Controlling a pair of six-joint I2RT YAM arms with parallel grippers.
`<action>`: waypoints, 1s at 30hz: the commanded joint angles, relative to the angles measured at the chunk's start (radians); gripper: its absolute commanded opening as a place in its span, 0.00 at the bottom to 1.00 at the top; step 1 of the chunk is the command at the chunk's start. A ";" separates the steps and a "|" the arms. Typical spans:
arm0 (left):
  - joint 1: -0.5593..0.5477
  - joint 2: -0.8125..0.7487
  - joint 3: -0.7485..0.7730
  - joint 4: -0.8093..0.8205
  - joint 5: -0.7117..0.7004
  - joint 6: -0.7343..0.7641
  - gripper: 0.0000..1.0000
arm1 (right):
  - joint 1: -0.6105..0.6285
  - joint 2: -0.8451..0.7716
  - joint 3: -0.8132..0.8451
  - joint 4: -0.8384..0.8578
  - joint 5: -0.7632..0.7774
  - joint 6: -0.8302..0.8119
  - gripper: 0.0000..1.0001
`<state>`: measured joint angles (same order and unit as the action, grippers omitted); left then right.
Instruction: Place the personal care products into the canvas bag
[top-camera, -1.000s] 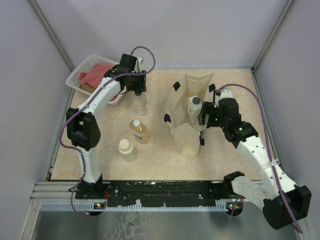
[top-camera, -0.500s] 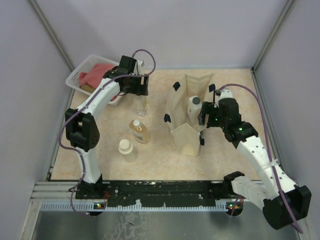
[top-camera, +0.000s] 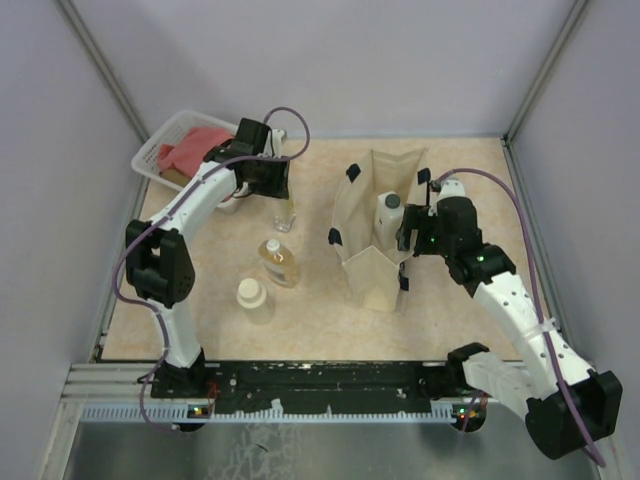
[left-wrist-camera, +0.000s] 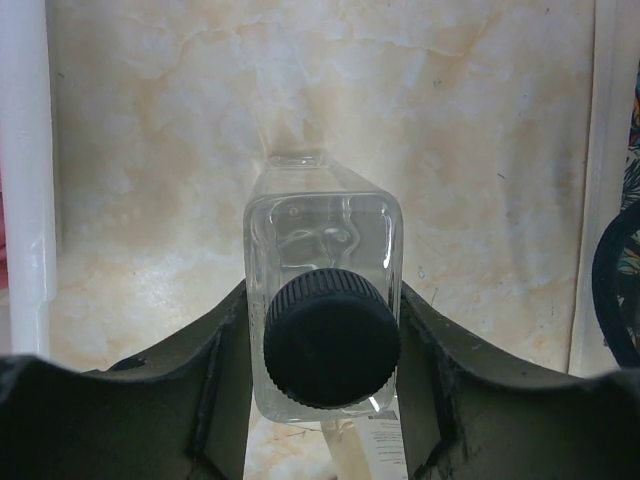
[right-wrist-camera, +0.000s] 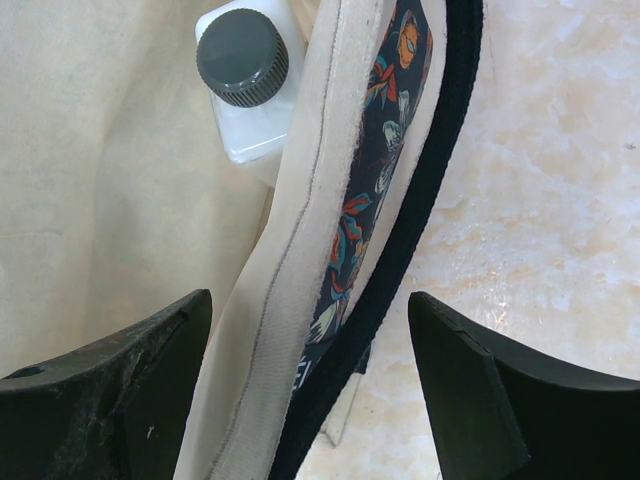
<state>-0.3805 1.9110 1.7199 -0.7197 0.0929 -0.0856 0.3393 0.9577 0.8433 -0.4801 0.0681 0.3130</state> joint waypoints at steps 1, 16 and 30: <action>-0.001 -0.077 0.041 0.015 0.067 -0.005 0.00 | 0.000 -0.017 0.006 0.017 0.031 -0.028 0.80; -0.015 -0.471 0.053 0.407 0.418 -0.162 0.00 | 0.000 0.006 0.026 0.001 0.042 -0.029 0.80; -0.259 -0.287 0.150 0.445 0.328 -0.110 0.00 | 0.000 0.006 0.043 -0.025 0.059 -0.031 0.80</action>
<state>-0.6044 1.5772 1.8233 -0.3935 0.4889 -0.2241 0.3393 0.9646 0.8452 -0.5014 0.1036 0.2974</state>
